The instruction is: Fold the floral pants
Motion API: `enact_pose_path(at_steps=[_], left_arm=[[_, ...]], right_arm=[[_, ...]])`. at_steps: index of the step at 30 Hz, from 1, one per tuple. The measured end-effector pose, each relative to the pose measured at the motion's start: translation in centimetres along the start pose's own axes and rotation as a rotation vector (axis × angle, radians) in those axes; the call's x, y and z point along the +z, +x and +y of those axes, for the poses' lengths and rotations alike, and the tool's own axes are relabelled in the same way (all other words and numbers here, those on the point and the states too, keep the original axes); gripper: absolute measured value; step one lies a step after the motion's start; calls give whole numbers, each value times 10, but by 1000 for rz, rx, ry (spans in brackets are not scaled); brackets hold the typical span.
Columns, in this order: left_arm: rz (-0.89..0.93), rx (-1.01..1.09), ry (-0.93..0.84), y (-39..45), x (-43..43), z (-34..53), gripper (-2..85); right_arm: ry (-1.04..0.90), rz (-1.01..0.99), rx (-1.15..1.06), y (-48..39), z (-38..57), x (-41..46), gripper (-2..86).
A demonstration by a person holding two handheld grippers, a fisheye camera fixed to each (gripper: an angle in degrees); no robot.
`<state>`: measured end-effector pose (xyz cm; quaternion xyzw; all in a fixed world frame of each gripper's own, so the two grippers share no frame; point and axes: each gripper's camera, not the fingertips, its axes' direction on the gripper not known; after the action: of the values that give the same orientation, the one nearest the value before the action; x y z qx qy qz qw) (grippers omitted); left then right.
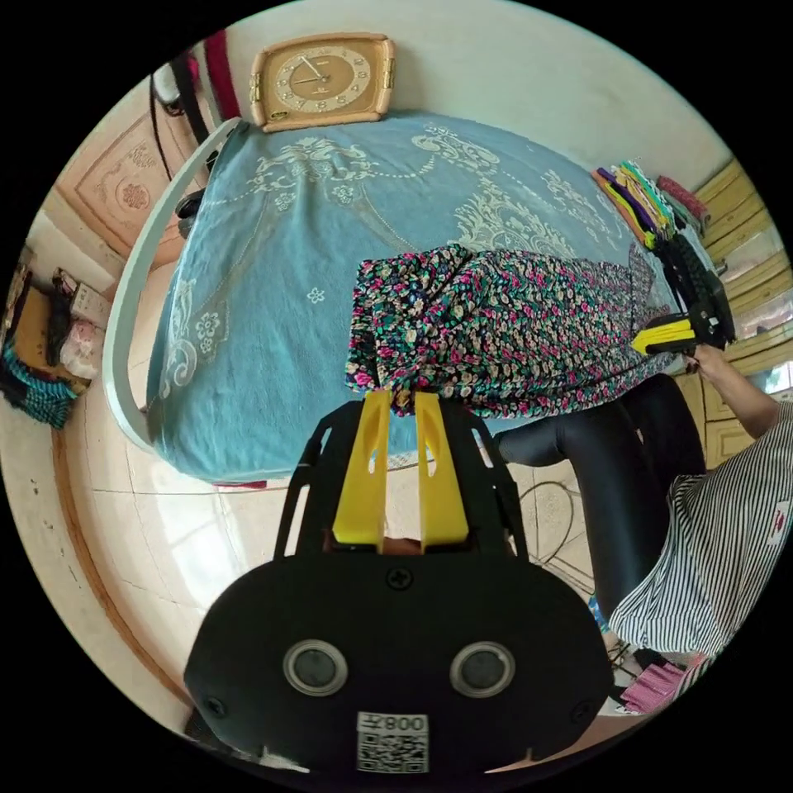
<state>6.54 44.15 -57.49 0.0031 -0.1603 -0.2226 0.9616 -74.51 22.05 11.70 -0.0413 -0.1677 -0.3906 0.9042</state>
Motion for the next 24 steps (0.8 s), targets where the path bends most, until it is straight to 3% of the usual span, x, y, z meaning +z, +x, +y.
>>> enact_pose_path(at_steps=[7,10,16,21,24], left_arm=[[470,-375,247,-89,0,66,92],[575,-509,312,-118,7,81,85],[522,-563,307,-157,5,90,16],[548,-486,436,-179,-21,91,11],[471,-449,385,-184,-25,96,26]], right_arm=[[-5,-10,0,6,8,14,2],[-6,-4,-7,8,13,19,2],[12,-35,11,20,23,22,2],[55,-61,26,29,35,16,2],[85,-88,42,37,42,11,2]])
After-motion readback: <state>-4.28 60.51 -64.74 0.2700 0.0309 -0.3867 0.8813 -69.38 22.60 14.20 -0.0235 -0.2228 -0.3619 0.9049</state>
